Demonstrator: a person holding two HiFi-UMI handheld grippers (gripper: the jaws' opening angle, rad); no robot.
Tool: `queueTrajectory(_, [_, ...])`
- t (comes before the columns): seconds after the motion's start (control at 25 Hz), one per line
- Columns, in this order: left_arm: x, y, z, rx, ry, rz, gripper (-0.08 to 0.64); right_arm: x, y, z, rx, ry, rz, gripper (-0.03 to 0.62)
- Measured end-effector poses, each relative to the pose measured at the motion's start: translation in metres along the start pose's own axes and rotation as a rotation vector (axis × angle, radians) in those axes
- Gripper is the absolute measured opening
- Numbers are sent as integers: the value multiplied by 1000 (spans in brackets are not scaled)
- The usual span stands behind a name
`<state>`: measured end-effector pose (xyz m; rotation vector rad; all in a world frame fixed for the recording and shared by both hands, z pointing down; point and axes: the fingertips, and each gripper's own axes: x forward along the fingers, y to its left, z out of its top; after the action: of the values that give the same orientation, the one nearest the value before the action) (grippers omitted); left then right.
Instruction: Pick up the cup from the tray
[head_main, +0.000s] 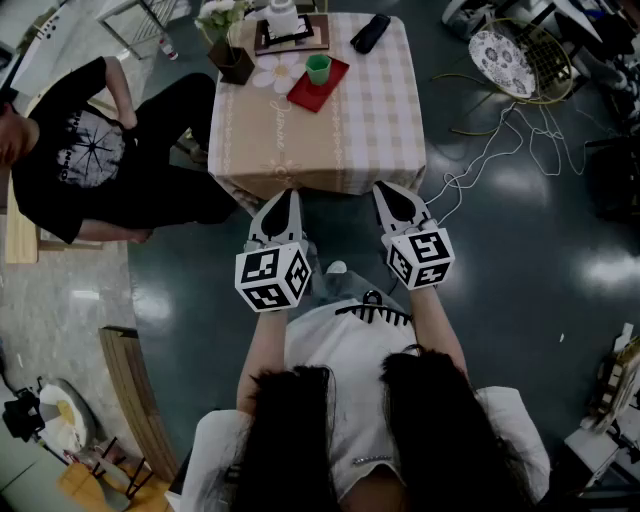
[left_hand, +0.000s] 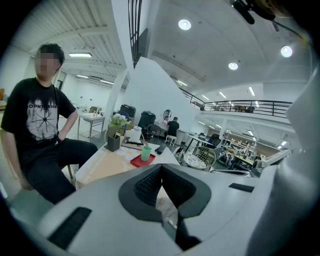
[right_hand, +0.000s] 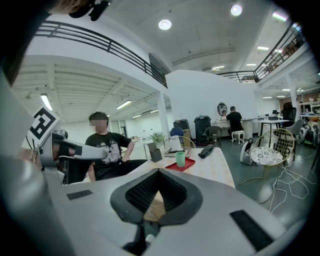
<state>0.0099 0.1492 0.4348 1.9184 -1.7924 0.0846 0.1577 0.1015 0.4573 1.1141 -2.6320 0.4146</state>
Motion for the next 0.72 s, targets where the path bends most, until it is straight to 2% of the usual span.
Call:
queueTrajectory(0.48, [24,19,0,-11,37,9,8,27,-5,-3,-7,43,11,9])
queueTrajectory(0.64, [41,31,5,-22,51,8,8,47,-8,3,49,25,46,11])
queueTrajectory(0.72, [52,39,8,-23,61,7,8,61,-8,6,62,22,69,35])
